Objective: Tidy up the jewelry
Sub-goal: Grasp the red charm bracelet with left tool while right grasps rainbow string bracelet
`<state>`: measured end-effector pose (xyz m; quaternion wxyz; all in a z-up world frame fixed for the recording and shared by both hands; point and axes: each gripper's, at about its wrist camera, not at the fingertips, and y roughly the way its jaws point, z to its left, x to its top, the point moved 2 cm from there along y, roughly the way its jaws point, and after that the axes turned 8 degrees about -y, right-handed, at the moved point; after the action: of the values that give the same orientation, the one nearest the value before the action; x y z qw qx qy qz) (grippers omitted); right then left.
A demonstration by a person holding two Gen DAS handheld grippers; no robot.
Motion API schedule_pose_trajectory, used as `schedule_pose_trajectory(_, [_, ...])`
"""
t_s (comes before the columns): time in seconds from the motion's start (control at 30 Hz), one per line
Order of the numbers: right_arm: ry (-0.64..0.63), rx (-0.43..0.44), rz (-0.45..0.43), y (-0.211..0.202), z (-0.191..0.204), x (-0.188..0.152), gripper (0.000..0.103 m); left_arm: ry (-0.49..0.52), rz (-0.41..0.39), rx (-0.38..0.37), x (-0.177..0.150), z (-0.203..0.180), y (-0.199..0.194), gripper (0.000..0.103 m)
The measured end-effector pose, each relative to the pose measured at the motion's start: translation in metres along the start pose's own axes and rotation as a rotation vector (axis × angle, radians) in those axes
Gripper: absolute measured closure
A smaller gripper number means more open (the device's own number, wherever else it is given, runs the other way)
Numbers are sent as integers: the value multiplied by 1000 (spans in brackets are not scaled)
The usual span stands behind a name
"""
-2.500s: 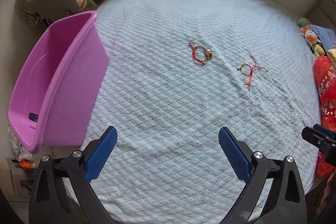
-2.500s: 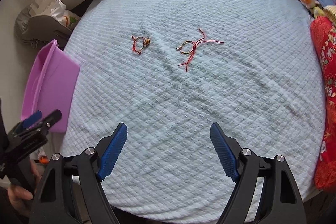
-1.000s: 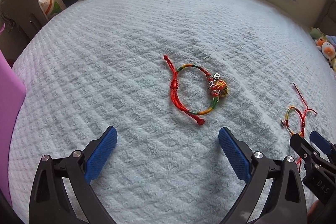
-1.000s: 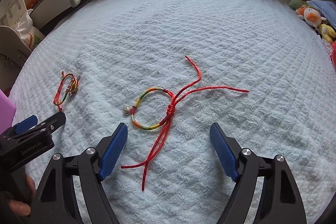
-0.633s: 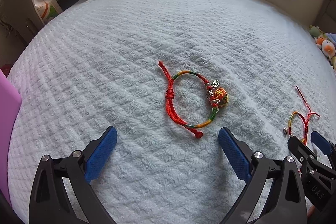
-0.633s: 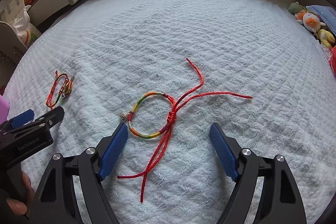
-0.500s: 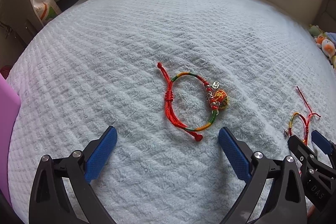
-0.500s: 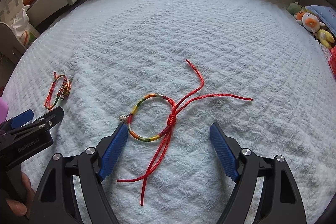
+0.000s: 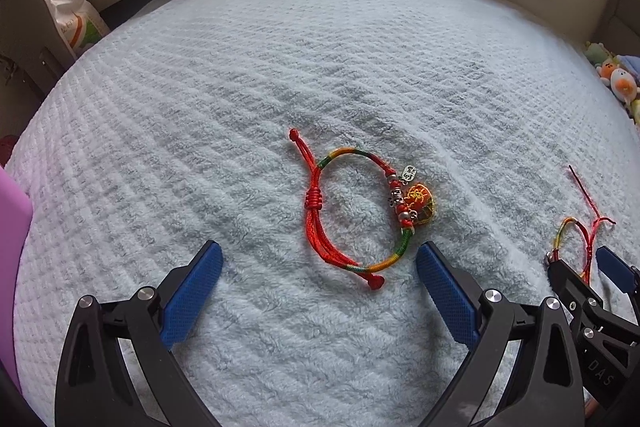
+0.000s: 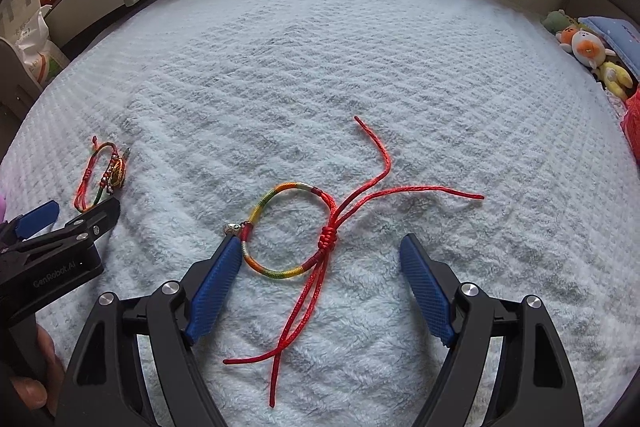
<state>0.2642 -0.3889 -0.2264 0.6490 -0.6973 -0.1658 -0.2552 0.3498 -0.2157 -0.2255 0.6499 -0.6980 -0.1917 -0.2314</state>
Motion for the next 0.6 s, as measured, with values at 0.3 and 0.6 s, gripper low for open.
schedule_pose_trajectory(0.3, [-2,-15,-9,4,6,1,26,-5,-26,-23,17,-7,6,14])
schedule_pose_trajectory(0.6, [-8,-8,-23,1,6,-2,38,72,-47,-50,22,-28,2,59])
